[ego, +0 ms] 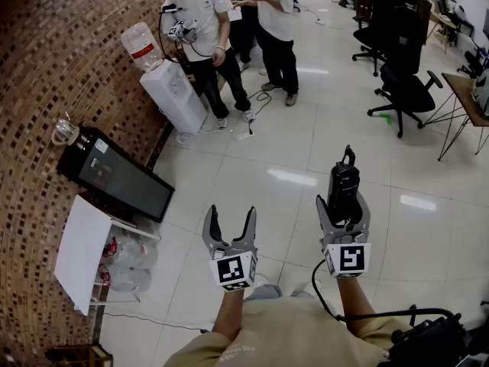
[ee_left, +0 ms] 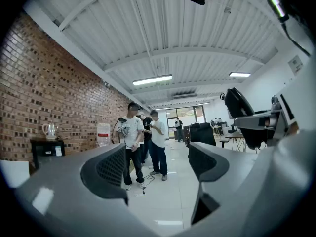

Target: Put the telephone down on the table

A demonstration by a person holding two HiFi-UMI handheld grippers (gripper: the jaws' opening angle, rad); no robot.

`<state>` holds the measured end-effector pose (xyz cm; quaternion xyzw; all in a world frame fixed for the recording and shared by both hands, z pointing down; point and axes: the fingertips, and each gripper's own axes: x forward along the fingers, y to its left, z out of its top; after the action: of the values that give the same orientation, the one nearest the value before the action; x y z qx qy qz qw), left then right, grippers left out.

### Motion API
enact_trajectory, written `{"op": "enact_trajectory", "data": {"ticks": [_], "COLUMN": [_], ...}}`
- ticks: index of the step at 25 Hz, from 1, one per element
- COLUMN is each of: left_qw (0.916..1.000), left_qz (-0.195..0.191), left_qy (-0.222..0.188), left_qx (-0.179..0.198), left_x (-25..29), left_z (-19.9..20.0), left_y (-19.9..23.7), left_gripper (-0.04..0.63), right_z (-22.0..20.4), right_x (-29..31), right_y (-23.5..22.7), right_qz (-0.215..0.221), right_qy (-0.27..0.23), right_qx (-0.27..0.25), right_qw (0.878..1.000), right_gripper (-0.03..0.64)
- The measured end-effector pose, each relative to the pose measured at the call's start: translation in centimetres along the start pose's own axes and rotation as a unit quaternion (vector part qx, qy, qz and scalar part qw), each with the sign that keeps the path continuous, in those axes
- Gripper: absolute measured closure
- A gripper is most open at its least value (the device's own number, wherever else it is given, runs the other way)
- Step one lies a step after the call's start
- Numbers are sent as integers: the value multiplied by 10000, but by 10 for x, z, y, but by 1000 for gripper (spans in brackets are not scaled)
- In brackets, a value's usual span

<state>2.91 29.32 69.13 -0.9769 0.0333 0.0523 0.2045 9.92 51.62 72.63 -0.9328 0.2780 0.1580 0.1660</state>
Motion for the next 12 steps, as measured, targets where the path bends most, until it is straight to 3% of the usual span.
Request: {"op": "enact_trajectory", "data": {"ticks": [3, 6, 9, 12], "left_qw": [9995, 9969, 9926, 9890], "left_qz": [170, 704, 1203, 1481], "left_qy": [115, 113, 5, -20], "left_qx": [-246, -344, -188, 15], "left_x": [-5, 8, 21, 0], "left_z": [-10, -34, -42, -35], "left_y": [37, 102, 154, 164], "left_gripper": [222, 224, 239, 245], "right_z": [-11, -39, -53, -52], "right_x": [33, 88, 140, 145], "right_y": [34, 81, 121, 146], "right_qz": [436, 989, 1484, 1798], "right_qy": [3, 94, 109, 106], "right_qx": [295, 402, 409, 564], "right_qw": [9986, 9942, 9880, 9820], "right_gripper": [303, 302, 303, 302]}}
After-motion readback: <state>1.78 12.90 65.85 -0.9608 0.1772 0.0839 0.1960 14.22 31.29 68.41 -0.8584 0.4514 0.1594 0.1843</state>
